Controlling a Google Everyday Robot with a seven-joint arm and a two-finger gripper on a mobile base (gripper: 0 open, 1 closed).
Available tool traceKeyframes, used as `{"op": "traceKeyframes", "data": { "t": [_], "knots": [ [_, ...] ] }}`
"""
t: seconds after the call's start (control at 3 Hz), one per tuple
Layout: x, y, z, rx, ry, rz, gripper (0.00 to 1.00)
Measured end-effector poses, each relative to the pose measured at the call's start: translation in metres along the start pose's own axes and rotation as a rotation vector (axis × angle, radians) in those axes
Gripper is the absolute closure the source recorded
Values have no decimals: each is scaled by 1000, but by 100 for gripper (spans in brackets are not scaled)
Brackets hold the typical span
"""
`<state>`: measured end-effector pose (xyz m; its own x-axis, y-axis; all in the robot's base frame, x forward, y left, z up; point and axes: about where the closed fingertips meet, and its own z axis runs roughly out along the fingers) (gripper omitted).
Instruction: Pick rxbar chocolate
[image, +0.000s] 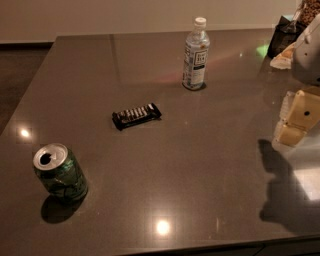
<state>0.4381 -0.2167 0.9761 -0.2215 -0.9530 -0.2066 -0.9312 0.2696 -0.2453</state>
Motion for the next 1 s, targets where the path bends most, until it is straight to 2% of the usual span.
{"op": "traceKeyframes", "data": {
  "t": [0.67, 1.0],
  "knots": [
    [-3, -1, -1, 5, 1, -12, 0],
    [-33, -6, 5, 14, -58, -72, 0]
  ]
}}
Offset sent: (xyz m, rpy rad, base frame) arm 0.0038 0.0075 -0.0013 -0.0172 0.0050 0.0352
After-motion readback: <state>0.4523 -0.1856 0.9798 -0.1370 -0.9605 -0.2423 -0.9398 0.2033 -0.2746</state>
